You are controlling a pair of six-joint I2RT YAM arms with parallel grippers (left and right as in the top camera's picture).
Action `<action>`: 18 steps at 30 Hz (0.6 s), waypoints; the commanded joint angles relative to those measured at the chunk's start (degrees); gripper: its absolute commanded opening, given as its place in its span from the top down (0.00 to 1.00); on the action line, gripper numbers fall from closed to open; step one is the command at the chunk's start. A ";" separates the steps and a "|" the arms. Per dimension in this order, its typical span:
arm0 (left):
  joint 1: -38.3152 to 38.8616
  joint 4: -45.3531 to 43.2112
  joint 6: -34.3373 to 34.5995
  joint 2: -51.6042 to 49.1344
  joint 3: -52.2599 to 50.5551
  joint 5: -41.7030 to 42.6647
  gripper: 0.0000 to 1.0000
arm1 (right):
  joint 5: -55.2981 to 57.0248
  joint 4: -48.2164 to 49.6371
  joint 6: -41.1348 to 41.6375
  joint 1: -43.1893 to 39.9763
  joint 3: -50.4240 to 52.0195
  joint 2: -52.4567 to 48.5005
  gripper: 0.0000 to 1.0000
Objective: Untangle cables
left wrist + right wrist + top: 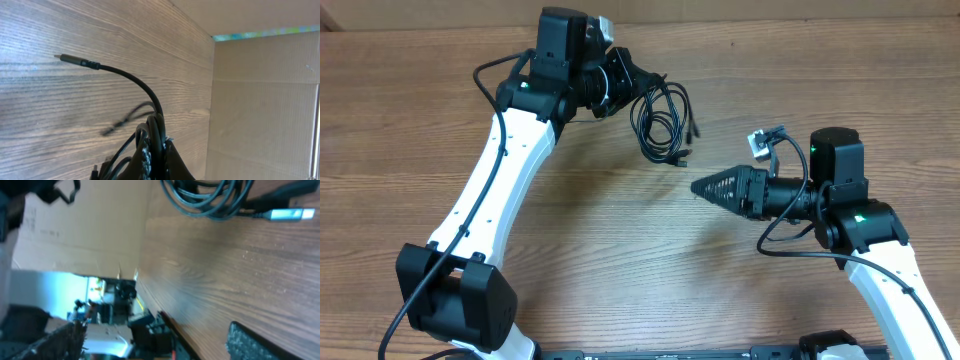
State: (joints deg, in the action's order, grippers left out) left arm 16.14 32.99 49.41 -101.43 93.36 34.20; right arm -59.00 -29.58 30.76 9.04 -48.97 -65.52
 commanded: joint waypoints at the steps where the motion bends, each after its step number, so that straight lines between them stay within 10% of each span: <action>1: 0.44 -0.04 5.88 -0.07 0.66 -0.11 0.96 | 3.56 0.24 10.84 0.00 -1.27 0.72 0.01; 18: 7.50 3.17 30.71 -0.07 0.66 -7.85 0.96 | 13.03 2.27 58.75 0.02 -1.27 0.70 0.08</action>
State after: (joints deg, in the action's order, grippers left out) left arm 22.04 36.38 73.36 -101.43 93.36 28.12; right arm -47.97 -27.68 78.26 9.04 -48.97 -65.52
